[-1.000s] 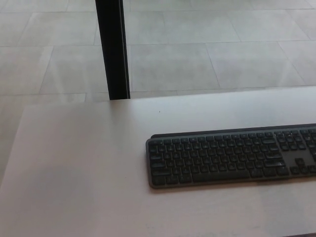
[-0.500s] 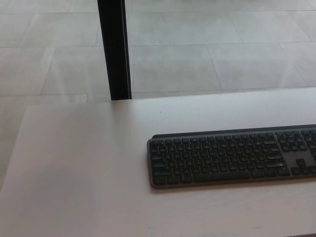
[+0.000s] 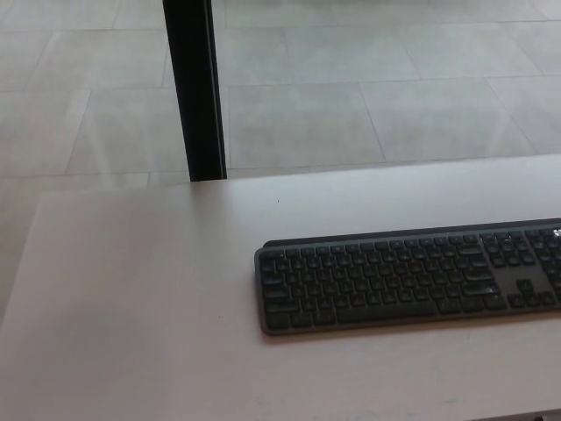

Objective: The robot uses its right fingers to click on the space key of the black keyboard placed on the center of the white desk.

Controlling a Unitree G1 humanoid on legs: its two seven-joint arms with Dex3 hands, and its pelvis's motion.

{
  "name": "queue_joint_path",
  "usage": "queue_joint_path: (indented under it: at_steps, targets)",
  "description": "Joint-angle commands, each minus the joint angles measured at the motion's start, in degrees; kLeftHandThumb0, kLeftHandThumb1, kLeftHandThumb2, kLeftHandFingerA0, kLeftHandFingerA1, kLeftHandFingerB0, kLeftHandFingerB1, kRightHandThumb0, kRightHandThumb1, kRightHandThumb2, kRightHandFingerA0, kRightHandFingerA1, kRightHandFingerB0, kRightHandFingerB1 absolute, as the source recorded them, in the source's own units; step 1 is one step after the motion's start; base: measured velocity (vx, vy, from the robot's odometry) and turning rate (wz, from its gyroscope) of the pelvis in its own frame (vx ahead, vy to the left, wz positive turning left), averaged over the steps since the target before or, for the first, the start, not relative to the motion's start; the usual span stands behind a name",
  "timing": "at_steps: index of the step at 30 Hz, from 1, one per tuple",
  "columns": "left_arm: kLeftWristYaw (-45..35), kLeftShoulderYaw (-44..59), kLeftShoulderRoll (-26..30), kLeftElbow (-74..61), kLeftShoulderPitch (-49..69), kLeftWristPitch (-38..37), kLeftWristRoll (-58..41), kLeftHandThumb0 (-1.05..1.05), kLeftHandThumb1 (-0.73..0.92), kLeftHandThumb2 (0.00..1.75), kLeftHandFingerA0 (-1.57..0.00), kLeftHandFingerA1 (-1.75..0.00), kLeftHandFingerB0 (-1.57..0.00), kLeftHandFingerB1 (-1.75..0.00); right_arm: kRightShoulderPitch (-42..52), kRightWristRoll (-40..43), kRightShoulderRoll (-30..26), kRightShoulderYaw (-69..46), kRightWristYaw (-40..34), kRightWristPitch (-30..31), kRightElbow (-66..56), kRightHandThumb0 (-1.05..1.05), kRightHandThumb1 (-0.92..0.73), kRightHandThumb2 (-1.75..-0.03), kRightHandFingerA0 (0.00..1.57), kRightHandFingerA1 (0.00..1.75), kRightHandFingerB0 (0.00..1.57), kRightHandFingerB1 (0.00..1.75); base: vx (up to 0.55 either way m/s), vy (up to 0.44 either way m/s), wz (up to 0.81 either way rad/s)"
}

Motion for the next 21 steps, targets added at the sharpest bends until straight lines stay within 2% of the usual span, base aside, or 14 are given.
queue_joint_path:
  at_steps: [1, 4, 6, 8, 9, 10, 11, 13, 15, 16, 17, 19, 20, 21]
  targets:
    - [2.0, -0.9, 0.9, 1.0, 1.3, -2.4, 1.5, -0.41, 0.79, 0.62, -0.6, -0.56, -0.3, -0.41, 0.5, 12.7, 4.3, -5.3, -8.2, 0.5, 7.3, -0.26, -0.44, -0.79, 1.06, 1.58, 0.71, 0.71, 0.0, 0.0, 0.0]
    - [1.9, -1.3, 0.8, 1.1, 1.3, -2.8, 1.7, -0.41, 0.79, 0.62, -0.56, -0.55, -0.28, -0.4, 0.3, 13.2, 4.6, -4.1, -7.2, 0.1, 10.6, -0.23, -0.41, -0.83, 1.03, 1.65, 0.78, 0.75, 0.0, 0.0, 0.0]
    - [1.2, -0.9, 0.7, 0.9, 1.4, -2.5, 0.9, -0.42, 0.76, 0.62, -0.54, -0.56, -0.27, -0.42, 0.7, 14.0, 5.5, -2.9, -5.2, 0.6, 10.7, -0.29, -0.44, -0.78, 1.05, 1.75, 0.96, 0.99, 0.0, 0.0, 0.0]
    - [1.6, -1.0, 0.6, 1.2, 1.4, -2.8, 1.2, -0.43, 0.76, 0.61, -0.54, -0.56, -0.29, -0.42, 0.5, 16.3, 5.6, -3.6, -4.8, 0.9, 10.9, -0.28, -0.46, -0.74, 1.07, 1.75, 0.88, 0.84, 0.0, 0.0, 0.0]
    - [1.6, -1.3, 0.5, 1.4, 1.4, -3.2, 1.4, -0.44, 0.76, 0.61, -0.54, -0.56, -0.29, -0.42, 0.9, 16.8, 6.1, -3.4, -4.9, 2.3, 9.3, -0.35, -0.38, -0.9, 1.31, 1.4, 0.87, 0.91, 0.0, 0.0, 0.0]
    - [1.6, -1.4, 0.5, 1.4, 1.6, -3.4, 1.5, -0.44, 0.76, 0.61, -0.54, -0.56, -0.29, -0.42, 1.2, 16.9, 6.2, -3.2, -5.0, 2.6, 9.0, -0.35, -0.38, -0.9, 1.31, 1.4, 0.87, 0.91, 0.0, 0.0, 0.0]
    - [1.7, -1.6, 0.5, 1.3, 1.7, -3.5, 1.8, -0.46, 0.75, 0.61, -0.56, -0.56, -0.32, -0.42, 1.5, 18.1, 6.4, -3.5, -4.6, 3.1, 8.9, -0.29, -0.5, -0.7, 0.97, 1.75, 0.84, 1.02, 0.0, 0.0, 0.0]
    - [2.2, -2.1, 0.5, 1.2, 1.5, -3.5, 2.1, -0.46, 0.75, 0.61, -0.56, -0.56, -0.32, -0.42, 1.5, 20.1, 6.5, -3.9, -4.2, 3.8, 9.2, -0.27, -0.52, -0.68, 0.97, 1.75, 0.83, 1.04, 0.0, 0.0, 0.0]
    - [2.5, -2.3, 0.5, 0.5, 1.3, -3.3, 2.1, -0.45, 0.75, 0.62, -0.56, -0.56, -0.33, -0.42, 1.5, 20.7, 6.8, -3.4, -4.4, 3.9, 9.1, -0.28, -0.52, -0.67, 0.95, 1.75, 0.83, 1.01, 0.0, 0.0, 0.0]
    - [2.7, -2.5, 0.9, 1.2, 0.5, -3.2, 2.2, -0.45, 0.76, 0.61, -0.56, -0.56, -0.3, -0.4, 1.7, 19.9, 6.7, -1.9, -3.7, 2.5, 10.7, -0.28, -0.52, -0.68, 0.99, 1.75, 0.83, 0.89, 0.0, 0.0, 0.0]
    - [2.9, -2.9, 1.0, 0.9, 0.4, -3.3, 2.5, -0.46, 0.75, 0.61, -0.55, -0.56, -0.3, -0.4, 2.0, 20.1, 7.1, -1.2, -3.4, 2.6, 10.1, -0.3, -0.54, -0.66, 0.98, 1.75, 0.85, 0.93, 0.0, 0.0, 0.0]
    - [3.2, -3.2, 1.2, 1.0, 0.5, -3.7, 2.6, -0.46, 0.76, 0.61, -0.53, -0.55, -0.28, -0.39, 3.1, 20.3, 7.7, 0.6, -2.7, 1.1, 10.1, -0.36, -0.55, -0.67, 1.02, 1.66, 0.82, 0.83, 0.0, 0.0, 0.0]
    - [2.4, -3.2, 1.1, 0.8, 1.9, -3.9, 2.5, -0.47, 0.74, 0.61, -0.55, -0.56, -0.31, -0.41, 5.3, 20.2, 8.3, 2.5, -1.2, -0.2, 9.1, -0.37, -0.4, -0.91, 1.24, 1.33, 0.66, 0.76, 0.0, 0.0, 0.0]
    - [2.0, -3.0, 1.0, 0.4, 2.2, -3.7, 2.0, -0.45, 0.76, 0.61, -0.54, -0.56, -0.31, -0.41, 5.6, 19.9, 8.4, 3.9, -1.6, -0.3, 8.9, -0.4, -0.57, -0.65, 1.04, 1.6, 0.73, 0.68, 0.0, 0.0, 0.0]
